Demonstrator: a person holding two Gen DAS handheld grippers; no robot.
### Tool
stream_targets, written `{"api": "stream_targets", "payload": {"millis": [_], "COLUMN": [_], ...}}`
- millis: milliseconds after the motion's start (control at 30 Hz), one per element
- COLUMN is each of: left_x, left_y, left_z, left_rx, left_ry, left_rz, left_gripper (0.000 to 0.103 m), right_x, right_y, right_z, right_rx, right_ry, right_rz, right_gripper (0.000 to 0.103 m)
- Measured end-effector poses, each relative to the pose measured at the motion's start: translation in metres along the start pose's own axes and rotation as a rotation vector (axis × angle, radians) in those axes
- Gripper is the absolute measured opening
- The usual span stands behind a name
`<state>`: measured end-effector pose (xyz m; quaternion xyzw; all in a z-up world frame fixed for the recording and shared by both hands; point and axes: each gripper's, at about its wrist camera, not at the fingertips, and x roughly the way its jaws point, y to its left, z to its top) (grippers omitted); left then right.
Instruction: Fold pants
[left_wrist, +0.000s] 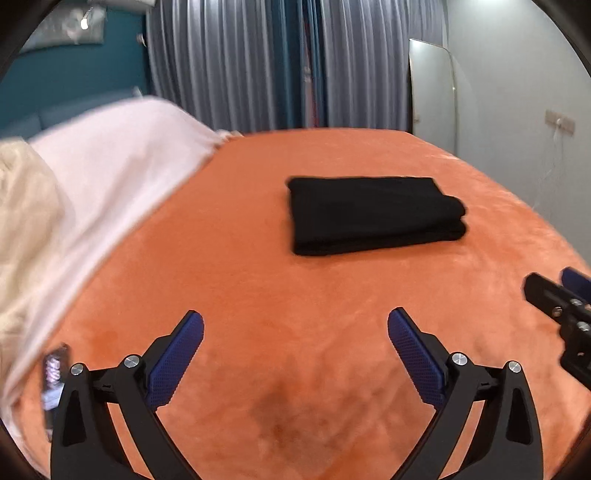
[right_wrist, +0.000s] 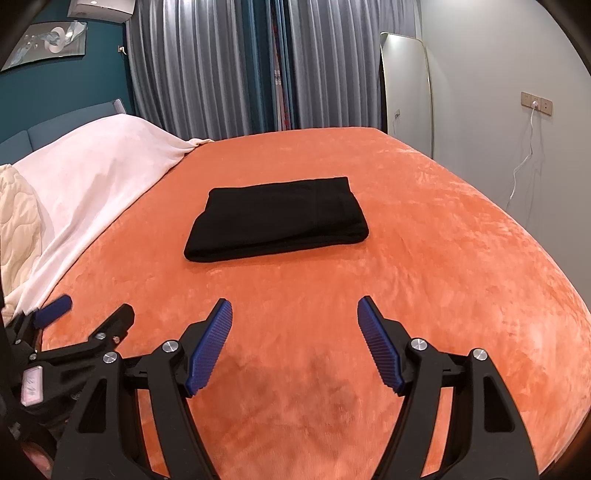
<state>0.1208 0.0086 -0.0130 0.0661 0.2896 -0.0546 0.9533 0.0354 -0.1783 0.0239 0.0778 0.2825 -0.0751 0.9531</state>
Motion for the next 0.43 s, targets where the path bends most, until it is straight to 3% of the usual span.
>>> {"api": "stream_targets", "payload": {"millis": [233,433], "left_x": [0.004,0.004], "left_y": [-0.007,-0.012], "left_z": [-0.004,-0.009], "left_rx": [0.016,0.023], "left_ry": [0.025,0.070], "left_rz": [0.006,-0.070], "left_gripper": [0.098,0.098], "right_x": [0.001,0.002], "right_y": [-0.005,-0.015], "right_z": [-0.006,-0.010], "right_rx": [-0.008,-0.003], "right_ry": [0.016,0.027], "right_rz": [-0.004,-0.020], "right_gripper": [0.070,0.070]}}
